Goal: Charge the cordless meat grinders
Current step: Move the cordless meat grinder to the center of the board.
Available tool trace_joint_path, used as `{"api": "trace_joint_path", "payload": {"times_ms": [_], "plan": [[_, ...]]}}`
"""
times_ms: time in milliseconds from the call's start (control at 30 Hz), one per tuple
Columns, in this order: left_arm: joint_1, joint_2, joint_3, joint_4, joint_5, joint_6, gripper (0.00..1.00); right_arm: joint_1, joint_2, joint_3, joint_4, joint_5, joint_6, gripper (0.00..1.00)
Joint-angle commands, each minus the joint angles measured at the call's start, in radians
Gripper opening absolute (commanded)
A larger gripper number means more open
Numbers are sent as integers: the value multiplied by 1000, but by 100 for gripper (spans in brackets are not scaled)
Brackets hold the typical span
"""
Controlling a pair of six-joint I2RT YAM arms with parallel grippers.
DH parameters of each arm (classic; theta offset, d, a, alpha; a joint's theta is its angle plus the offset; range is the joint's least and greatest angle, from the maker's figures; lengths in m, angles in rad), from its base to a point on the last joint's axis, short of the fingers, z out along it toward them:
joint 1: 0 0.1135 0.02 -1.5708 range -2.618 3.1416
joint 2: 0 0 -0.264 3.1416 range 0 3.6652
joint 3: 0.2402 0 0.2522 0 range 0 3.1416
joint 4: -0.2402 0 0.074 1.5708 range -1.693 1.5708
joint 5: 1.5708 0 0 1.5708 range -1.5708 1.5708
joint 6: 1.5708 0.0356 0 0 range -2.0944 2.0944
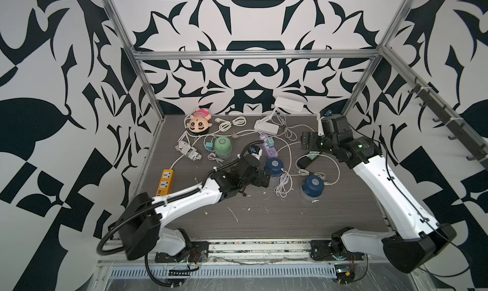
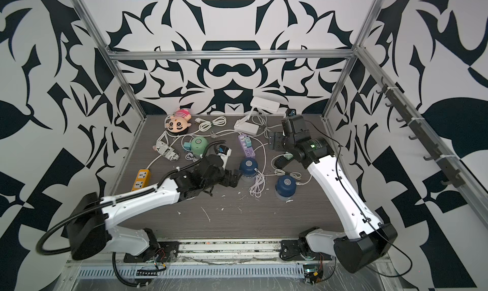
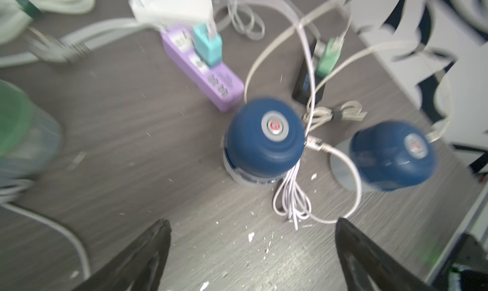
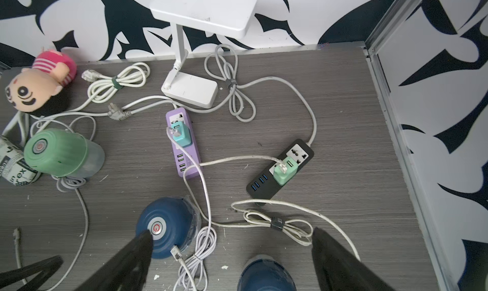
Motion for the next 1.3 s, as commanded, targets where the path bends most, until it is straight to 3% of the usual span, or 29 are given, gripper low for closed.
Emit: {"api": "trace_joint_path", "payload": {"times_ms": [0, 100, 200, 367, 533, 600, 733, 867, 1000, 1100, 1167, 1267], "plan": [[4, -181, -124, 60, -60, 33, 100, -1, -3, -1, 46, -44, 15, 96], [86, -232, -106, -42, 5, 68, 100, -1, -3, -14, 56, -65, 20, 96], [142, -224, -71, -136, -74, -37, 99, -1, 4, -21, 63, -85, 32, 96], [200, -171, 47, -259, -11, 21, 100, 1, 25, -37, 98, -168, 74, 95], [242, -230, 83, -290, -124, 14, 99, 59, 77, -28, 109, -177, 94, 96], [292, -264, 87, -320, -168, -26, 99, 141, 105, 7, 82, -98, 60, 97], [478, -292, 136, -430, -61, -64, 100, 280, 129, 5, 129, 42, 28, 97], [652, -286, 201, -539, 57, -36, 98, 303, 173, 6, 160, -41, 88, 91], [799, -252, 240, -613, 128, -33, 94, 359, 230, 39, 143, -63, 64, 84], [896, -174, 239, -647, 213, -38, 86, 405, 234, -2, 235, -112, 59, 83], [941, -113, 213, -630, 285, -56, 78, 430, 257, -9, 264, -129, 67, 77], [953, -31, 182, -586, 335, -78, 70, 450, 316, 7, 270, -153, 86, 73]]}}
